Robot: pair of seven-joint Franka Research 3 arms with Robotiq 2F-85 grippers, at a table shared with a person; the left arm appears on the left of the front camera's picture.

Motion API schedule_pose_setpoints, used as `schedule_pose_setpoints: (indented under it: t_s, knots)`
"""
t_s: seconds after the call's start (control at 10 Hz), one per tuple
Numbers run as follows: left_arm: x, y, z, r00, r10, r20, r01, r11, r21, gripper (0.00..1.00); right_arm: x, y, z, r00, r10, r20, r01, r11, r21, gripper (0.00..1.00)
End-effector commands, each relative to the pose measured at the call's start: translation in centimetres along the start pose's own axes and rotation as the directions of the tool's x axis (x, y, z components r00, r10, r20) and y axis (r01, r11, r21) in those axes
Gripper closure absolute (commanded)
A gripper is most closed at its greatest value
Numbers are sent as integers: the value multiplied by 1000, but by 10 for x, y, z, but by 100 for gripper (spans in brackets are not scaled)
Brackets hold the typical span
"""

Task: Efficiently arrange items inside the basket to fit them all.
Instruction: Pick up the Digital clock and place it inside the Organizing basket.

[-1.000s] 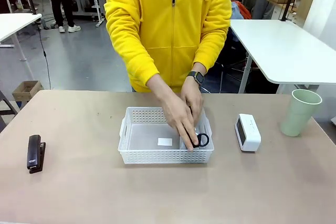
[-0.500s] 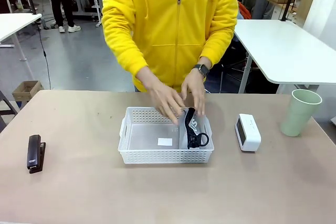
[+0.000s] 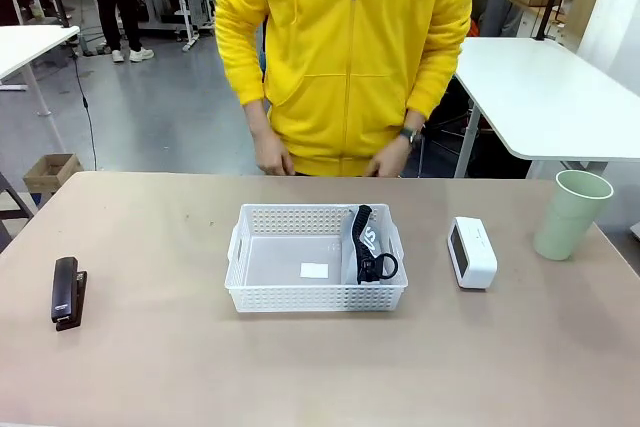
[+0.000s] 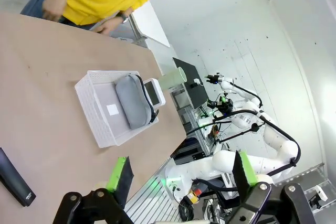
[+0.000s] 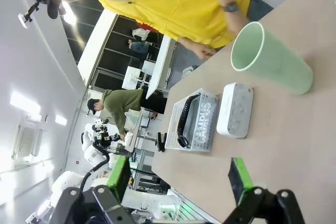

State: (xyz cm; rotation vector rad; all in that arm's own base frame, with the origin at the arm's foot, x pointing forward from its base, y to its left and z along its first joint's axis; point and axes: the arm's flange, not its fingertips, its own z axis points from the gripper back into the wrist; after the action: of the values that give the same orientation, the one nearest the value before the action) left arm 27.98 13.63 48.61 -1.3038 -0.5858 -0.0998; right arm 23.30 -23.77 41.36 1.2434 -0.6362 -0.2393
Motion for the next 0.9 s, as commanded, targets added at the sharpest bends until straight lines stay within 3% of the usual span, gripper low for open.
schedule_pose_setpoints:
  t_s: [0.0, 0.1, 0.3, 0.6, 0.7, 0.8]
  knots:
    - [2, 0, 0, 1000, -21, 8, 21, 1000, -18, 0, 3, 0, 0, 1000, 28, 14, -28, 999, 15, 0]
    - [2, 0, 0, 1000, -21, 8, 21, 1000, -18, 0, 0, 0, 0, 1000, 0, 0, 0, 1000, 0, 0]
    - [2, 0, 0, 1000, -21, 8, 21, 1000, -18, 0, 2, 46, -50, 998, 47, -29, -52, 974, -220, 0]
    - [2, 0, 0, 1000, -21, 8, 21, 1000, -18, 0, -20, 106, -141, 945, 208, -251, -283, 905, -318, 0]
    - [2, 0, 0, 1000, -21, 8, 21, 1000, -18, 0, -31, 122, -181, 894, 259, -366, -387, 859, -335, 0]
    - [2, 0, 0, 1000, -21, 8, 21, 1000, -18, 0, -40, 132, -215, 857, 288, -427, -459, 802, -382, 0]
